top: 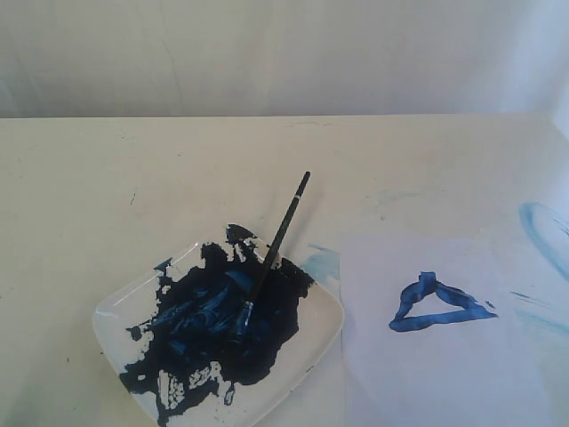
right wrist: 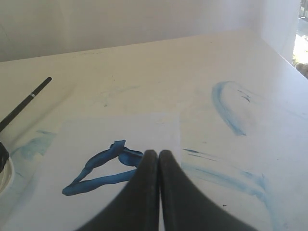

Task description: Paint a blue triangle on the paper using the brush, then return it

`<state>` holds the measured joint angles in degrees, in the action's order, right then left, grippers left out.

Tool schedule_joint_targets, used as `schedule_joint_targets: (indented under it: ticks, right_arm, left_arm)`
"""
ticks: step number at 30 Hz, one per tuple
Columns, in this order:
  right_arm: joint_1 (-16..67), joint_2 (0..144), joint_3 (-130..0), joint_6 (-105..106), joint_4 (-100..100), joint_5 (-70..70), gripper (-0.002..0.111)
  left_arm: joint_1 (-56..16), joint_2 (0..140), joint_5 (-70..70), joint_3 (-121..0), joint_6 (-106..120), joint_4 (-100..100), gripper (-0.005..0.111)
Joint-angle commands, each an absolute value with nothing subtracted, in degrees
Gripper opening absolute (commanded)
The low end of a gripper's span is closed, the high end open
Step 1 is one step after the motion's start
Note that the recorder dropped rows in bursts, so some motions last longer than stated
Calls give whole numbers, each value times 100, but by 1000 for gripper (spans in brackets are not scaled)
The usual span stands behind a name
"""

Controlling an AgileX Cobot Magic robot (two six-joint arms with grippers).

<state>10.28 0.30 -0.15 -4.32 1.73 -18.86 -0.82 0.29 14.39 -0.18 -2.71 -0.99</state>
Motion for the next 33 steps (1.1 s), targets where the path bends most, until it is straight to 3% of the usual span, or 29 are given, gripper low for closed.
schedule_joint_targets:
  ticks: [1, 33]
  right_arm:
    - [1062, 0, 0, -376, 197, -1818, 0]
    - [1153, 0, 0, -386, 197, -1818, 0]
  left_arm:
    - [-68, 0, 1455, 0, -270, -139, 0]
    - [-68, 0, 1455, 0, -270, -139, 0]
